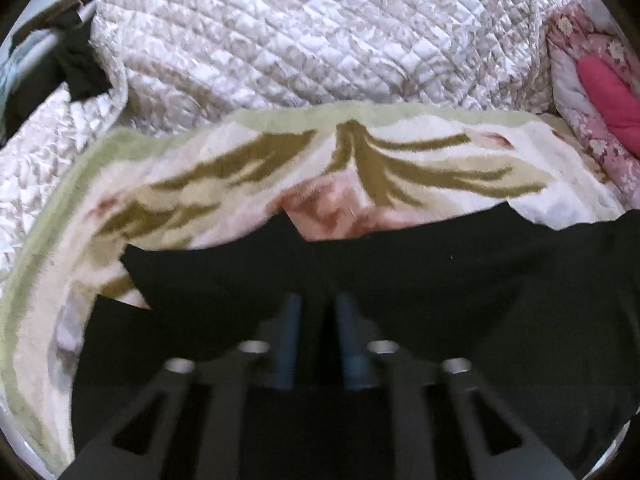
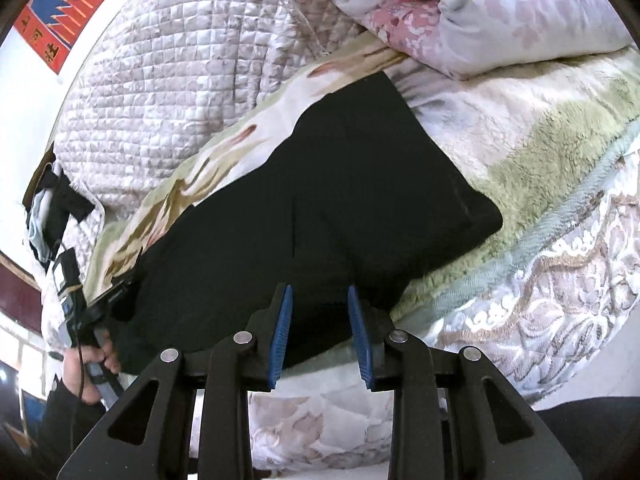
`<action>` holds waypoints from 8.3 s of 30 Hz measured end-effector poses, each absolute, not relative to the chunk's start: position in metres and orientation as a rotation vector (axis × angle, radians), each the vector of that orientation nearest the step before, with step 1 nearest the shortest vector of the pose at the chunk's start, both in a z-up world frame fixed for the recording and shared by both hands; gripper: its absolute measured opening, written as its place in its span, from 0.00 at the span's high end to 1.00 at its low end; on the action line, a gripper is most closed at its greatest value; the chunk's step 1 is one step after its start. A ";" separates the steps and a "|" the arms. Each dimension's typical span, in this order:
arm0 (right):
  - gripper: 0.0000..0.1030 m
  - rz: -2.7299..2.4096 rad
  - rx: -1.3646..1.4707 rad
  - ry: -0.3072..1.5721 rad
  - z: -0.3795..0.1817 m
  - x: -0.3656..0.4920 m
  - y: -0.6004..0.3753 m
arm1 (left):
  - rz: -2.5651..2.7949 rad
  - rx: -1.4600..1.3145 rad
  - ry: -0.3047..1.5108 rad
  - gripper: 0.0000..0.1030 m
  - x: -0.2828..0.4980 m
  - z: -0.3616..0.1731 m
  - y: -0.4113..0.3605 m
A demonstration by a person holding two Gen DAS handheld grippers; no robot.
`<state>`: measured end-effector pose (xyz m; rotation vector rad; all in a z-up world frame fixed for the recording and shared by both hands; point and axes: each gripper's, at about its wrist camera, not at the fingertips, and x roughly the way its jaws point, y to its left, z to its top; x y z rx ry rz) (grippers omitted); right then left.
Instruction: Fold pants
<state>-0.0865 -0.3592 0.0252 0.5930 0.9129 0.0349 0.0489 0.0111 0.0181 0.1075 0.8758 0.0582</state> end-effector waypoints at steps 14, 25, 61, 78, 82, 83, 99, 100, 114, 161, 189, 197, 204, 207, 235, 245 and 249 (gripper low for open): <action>0.53 0.055 0.629 0.875 0.022 -0.086 -0.359 | 0.185 -0.294 0.791 0.88 -0.072 0.029 0.115; 0.52 0.008 0.648 0.866 0.024 -0.092 -0.361 | 0.203 -0.504 0.802 0.68 -0.061 0.013 0.147; 0.92 -0.125 0.655 0.790 0.042 -0.079 -0.423 | 0.228 -0.351 0.732 0.96 -0.073 0.044 0.133; 0.74 -0.323 0.548 0.733 0.064 -0.105 -0.429 | 0.453 -0.389 0.758 0.91 -0.097 0.043 0.166; 0.74 -0.192 0.449 0.717 0.077 -0.083 -0.410 | 0.369 -0.341 0.735 0.89 -0.081 0.054 0.149; 0.74 -0.130 0.422 0.740 0.076 -0.071 -0.401 | 0.326 -0.329 0.743 0.87 -0.073 0.054 0.140; 1.00 0.027 0.239 0.923 0.024 0.057 -0.375 | -0.147 -0.130 0.909 0.77 0.058 0.008 -0.006; 1.00 0.024 0.248 0.915 0.025 0.056 -0.376 | -0.145 -0.137 0.909 0.77 0.058 0.009 -0.005; 0.89 -0.152 0.260 0.819 0.042 0.051 -0.401 | 0.131 -0.188 0.844 0.77 0.057 0.008 0.066; 0.62 0.343 -0.061 0.952 0.015 0.116 -0.150 | 0.147 -0.208 0.854 0.69 -0.026 0.007 0.079; 0.55 0.236 0.023 0.844 0.027 -0.049 -0.221 | 0.118 -0.154 0.817 0.61 -0.077 0.011 0.053; 0.49 0.292 -0.073 0.835 0.011 -0.062 -0.195 | 0.147 -0.145 0.816 0.61 -0.083 0.008 0.056; 0.40 0.302 -0.094 0.825 0.010 -0.062 -0.189 | 0.163 -0.151 0.814 0.61 -0.083 0.008 0.061; 0.40 0.296 -0.067 0.821 0.013 -0.062 -0.193 | 0.193 -0.165 0.810 0.61 -0.083 0.009 0.068; 0.40 0.311 0.019 0.815 0.018 -0.055 -0.194 | 0.300 -0.481 0.718 0.53 -0.106 -0.001 0.145; 0.40 0.302 0.065 0.796 0.025 -0.056 -0.201 | 0.335 -0.416 0.723 0.93 -0.086 0.004 0.145; 0.40 0.288 0.082 0.772 0.030 -0.058 -0.208 | 0.268 -0.374 0.709 0.93 -0.084 0.020 0.128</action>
